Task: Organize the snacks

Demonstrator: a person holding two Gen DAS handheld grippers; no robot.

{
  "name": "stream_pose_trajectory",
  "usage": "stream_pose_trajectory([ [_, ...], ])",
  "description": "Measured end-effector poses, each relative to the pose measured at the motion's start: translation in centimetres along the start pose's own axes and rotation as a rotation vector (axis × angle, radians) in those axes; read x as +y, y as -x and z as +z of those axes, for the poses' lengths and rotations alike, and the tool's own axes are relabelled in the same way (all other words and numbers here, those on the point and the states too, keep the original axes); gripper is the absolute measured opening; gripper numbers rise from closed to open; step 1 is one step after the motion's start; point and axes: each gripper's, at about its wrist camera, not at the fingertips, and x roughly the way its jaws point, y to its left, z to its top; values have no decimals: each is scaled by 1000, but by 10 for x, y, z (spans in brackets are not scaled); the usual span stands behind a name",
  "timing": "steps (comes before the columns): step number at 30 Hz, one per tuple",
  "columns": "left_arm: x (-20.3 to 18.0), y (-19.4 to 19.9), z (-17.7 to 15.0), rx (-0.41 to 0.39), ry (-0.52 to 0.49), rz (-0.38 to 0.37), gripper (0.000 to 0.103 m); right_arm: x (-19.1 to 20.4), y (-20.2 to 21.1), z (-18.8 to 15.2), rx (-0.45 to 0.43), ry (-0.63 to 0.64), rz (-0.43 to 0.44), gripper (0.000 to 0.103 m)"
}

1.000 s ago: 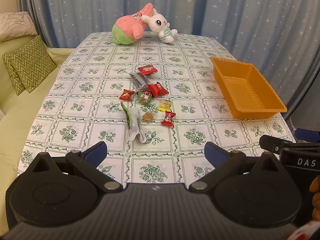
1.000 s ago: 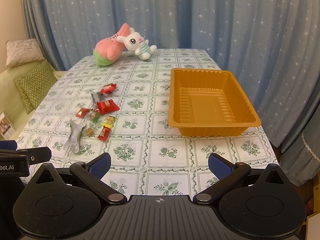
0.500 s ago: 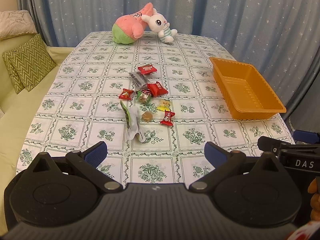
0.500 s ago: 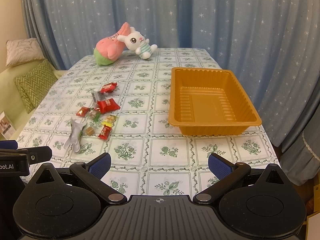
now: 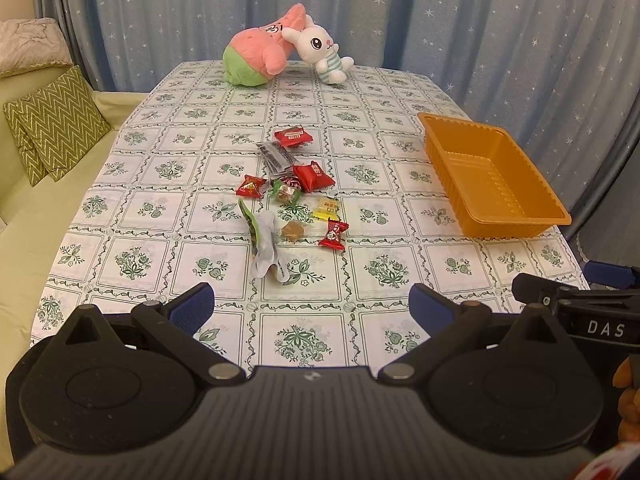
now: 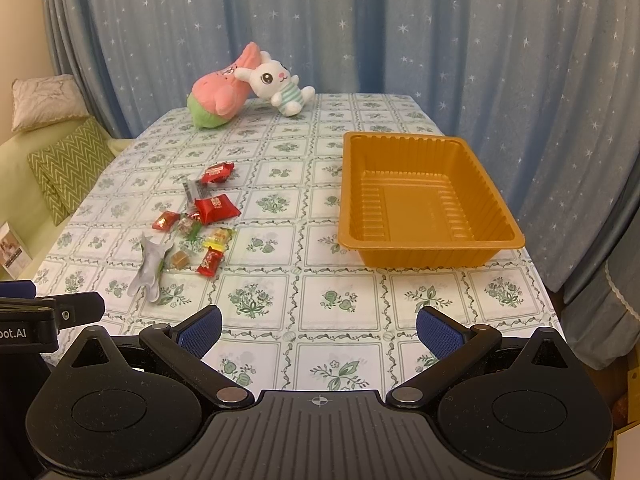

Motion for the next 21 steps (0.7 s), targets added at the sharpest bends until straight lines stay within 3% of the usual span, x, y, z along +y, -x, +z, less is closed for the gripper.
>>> stream_pose_trajectory([
  [21, 5, -6, 1, 13, 21, -7, 103, 1, -7, -8, 7, -12, 9, 103],
])
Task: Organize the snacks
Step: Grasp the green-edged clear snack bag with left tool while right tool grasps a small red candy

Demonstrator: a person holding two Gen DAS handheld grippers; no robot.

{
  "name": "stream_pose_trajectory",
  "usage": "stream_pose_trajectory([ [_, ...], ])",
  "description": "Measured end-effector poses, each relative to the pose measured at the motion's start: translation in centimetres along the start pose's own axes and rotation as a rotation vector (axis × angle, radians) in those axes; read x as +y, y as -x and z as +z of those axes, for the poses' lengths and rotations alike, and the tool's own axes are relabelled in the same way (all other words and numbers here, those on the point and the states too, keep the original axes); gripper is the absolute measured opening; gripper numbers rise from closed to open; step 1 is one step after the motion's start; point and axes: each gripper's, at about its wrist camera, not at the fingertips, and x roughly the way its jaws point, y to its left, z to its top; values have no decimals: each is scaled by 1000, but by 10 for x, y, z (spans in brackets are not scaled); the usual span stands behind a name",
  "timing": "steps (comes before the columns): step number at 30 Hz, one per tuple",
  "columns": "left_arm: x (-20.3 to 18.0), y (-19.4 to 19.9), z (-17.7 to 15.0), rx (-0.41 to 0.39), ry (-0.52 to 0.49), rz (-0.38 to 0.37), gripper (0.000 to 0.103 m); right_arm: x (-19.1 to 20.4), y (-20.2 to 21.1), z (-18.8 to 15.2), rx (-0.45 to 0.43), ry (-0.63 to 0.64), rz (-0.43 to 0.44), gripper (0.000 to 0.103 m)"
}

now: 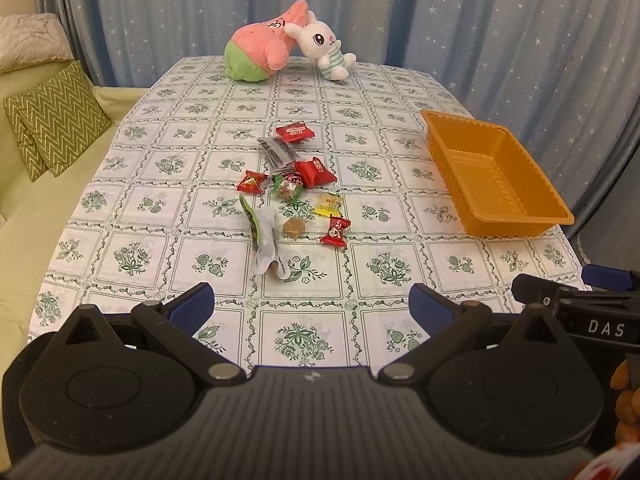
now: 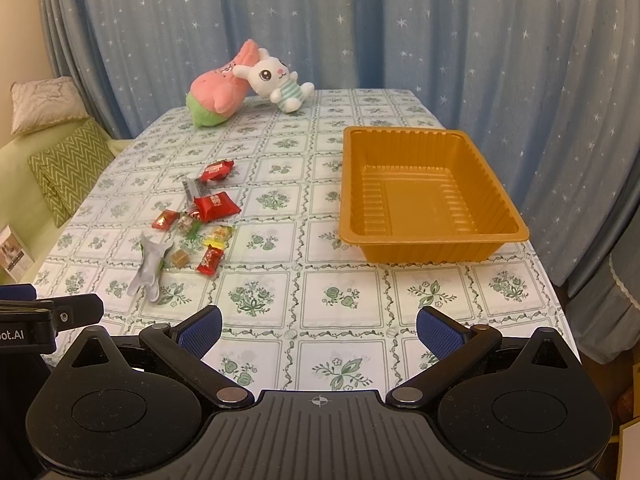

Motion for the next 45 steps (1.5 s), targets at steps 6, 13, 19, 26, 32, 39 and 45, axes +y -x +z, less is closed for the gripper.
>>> stream_pose_trajectory([
  [6, 14, -9, 0, -3, 32, -2, 102, -1, -6, 5, 10, -3, 16, 103],
  [13, 32, -32, 5, 1, 31, 21, 93, 12, -24, 5, 17, 48, 50, 102],
  [19, 42, -57, 16, 12, 26, 13, 79, 23, -49, 13, 21, 64, 83, 102],
  [26, 52, -95, 31, 45, 34, 4, 65, 33, -81, 27, 19, 80, 97, 102],
  [32, 54, -133, 36, 96, 24, -1, 40, 37, -111, 34, 43, 83, 108, 93],
  [39, 61, -159, 38, 115, 37, -12, 33, 42, -139, 37, 70, 81, 131, 89],
  [45, 65, -170, 39, 134, 43, -25, 23, 54, -157, 38, 81, 90, 155, 86],
])
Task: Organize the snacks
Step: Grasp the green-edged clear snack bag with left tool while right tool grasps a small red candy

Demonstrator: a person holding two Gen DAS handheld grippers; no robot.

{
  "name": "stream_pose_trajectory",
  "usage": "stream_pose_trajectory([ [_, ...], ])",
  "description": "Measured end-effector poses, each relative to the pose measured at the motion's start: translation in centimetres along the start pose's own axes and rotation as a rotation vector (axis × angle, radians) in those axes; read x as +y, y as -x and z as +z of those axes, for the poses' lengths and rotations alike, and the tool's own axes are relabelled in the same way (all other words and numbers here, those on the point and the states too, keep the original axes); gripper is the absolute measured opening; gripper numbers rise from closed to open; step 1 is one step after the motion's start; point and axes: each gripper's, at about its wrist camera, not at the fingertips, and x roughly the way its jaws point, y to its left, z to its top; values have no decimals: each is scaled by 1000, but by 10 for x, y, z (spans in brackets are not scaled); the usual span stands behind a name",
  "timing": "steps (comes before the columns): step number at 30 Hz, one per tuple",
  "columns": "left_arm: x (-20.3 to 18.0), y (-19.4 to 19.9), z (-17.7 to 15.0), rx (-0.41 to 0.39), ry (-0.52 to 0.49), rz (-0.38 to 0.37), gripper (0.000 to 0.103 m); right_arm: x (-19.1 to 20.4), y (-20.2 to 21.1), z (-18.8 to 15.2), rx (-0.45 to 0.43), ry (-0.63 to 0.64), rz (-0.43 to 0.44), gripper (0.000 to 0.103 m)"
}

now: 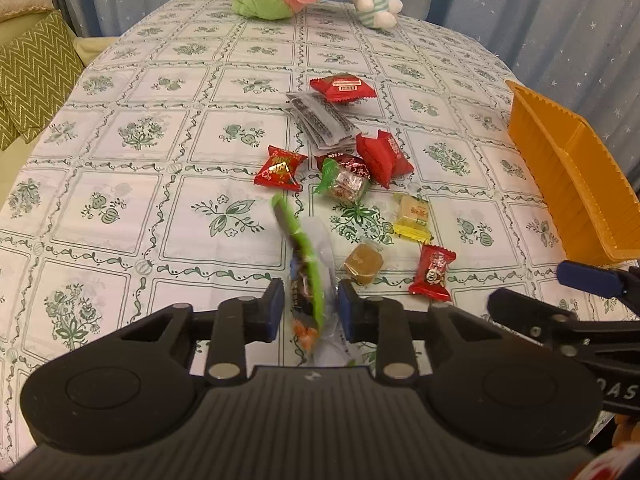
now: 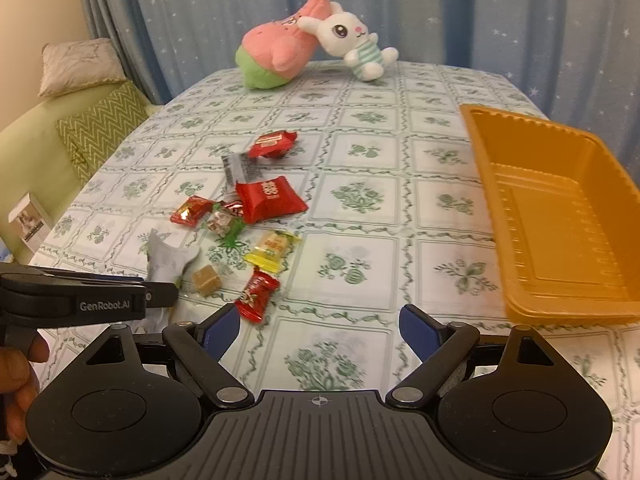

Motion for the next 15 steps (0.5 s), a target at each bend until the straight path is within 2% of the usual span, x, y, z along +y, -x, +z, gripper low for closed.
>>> stream_pose_trajectory([
  [7, 7, -1, 4, -4, 21, -7, 20, 10, -22, 3, 14, 8, 24, 74],
  [9, 11, 3, 5, -17, 31, 0, 20, 13, -27, 4, 14, 6, 36, 67],
  [11, 15, 8, 7, -30, 42, 5, 20, 16, -33, 5, 18, 4, 54, 54],
  [13, 18, 12, 9, -38, 53, 6, 20, 20, -39, 6, 25, 6, 58, 46],
  [15, 21, 15, 10, -44, 58, 6, 20, 23, -46, 7, 30, 0, 60, 43],
])
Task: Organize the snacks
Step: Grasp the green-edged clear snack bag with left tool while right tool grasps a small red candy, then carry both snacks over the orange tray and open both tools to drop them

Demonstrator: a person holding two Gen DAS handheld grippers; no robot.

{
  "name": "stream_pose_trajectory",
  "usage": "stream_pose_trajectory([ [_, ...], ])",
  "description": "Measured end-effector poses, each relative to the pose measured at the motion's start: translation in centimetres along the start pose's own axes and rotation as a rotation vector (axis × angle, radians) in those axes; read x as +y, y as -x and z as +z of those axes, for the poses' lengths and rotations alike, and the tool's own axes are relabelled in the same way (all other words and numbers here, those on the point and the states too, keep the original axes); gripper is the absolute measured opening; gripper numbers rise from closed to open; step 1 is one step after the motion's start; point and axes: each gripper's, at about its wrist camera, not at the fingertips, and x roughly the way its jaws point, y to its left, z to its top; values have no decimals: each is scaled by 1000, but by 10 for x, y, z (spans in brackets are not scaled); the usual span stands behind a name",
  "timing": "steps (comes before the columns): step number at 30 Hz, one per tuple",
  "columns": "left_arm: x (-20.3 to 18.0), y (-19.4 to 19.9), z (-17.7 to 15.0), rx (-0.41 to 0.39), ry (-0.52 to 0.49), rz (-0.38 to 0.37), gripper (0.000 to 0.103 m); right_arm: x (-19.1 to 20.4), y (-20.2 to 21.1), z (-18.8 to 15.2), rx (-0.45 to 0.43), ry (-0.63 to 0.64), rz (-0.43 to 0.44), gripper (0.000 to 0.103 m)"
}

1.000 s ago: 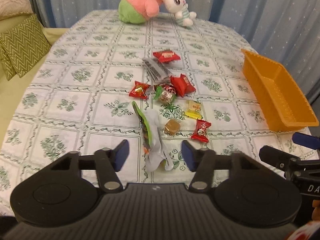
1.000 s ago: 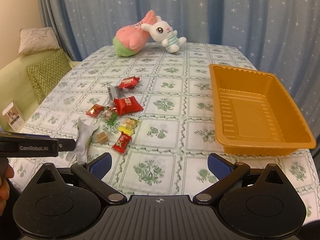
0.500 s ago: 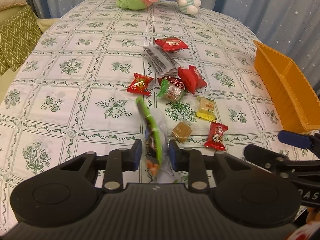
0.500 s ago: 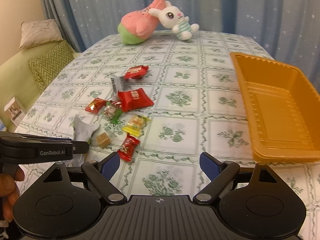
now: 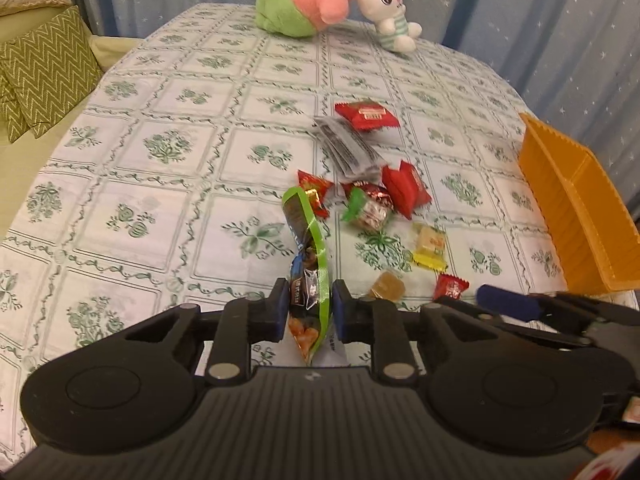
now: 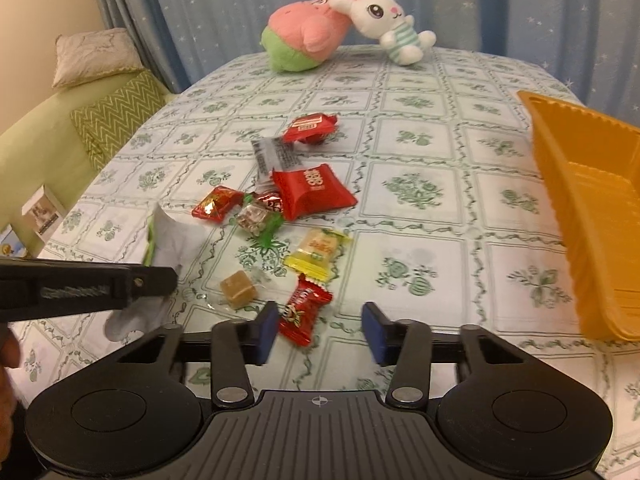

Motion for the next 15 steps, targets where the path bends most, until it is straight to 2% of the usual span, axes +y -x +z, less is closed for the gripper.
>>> stream_pose_trajectory([
  [3, 2, 4, 1, -10, 6, 0, 20, 4, -6, 2, 0, -3, 1, 37],
  [6, 2, 6, 1, -14, 8, -2, 20, 9, -9, 3, 3, 10, -11, 25],
  [9, 1, 8, 0, -15, 7, -5, 20, 11, -6, 1, -2, 22, -23, 20],
  [15, -13, 19, -2, -23, -11, -25, 20, 0, 19, 2, -45, 5, -52, 19],
])
